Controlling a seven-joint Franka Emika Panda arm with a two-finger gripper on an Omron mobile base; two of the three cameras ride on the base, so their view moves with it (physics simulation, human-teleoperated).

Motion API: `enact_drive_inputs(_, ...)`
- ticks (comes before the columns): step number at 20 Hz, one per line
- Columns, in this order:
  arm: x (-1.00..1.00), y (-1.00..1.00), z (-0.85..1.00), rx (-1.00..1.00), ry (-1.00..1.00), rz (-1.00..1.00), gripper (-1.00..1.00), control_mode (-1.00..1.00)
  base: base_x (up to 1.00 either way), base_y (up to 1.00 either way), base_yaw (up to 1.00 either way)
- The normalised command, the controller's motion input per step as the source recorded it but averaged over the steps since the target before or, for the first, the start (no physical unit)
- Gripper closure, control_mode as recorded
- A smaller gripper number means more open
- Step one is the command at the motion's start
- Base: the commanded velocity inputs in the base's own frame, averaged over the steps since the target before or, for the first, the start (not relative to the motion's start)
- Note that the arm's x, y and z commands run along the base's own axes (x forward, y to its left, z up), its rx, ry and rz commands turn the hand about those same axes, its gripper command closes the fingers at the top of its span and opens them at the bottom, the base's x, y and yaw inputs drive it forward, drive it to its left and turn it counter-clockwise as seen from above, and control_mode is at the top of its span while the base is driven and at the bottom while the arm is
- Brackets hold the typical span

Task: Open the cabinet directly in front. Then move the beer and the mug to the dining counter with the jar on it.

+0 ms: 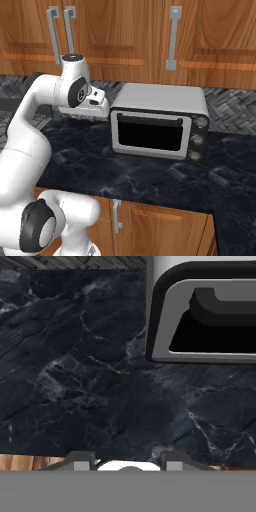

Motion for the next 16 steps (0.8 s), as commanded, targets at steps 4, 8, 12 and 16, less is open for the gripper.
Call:
enact_drive_inputs(4,-0.29,0.00,0.04,0.00,-0.14,0.00,-1.00,-1.00,0.00,0.00,0.00)
enact_drive_inputs(8,-0.66,0.00,0.31,0.00,-0.43,0.00,-1.00,-1.00,0.00,0.00,0.00)
enact_drive_inputs(12,-0.80,0.00,0.43,0.00,-0.51,0.03,-1.00,-1.00,0.00,0.00,0.00)
enact_drive_inputs(16,-0.75,0.00,0.60,0.00,-0.57,0.02,-1.00,-1.00,0.00,0.00,0.00)
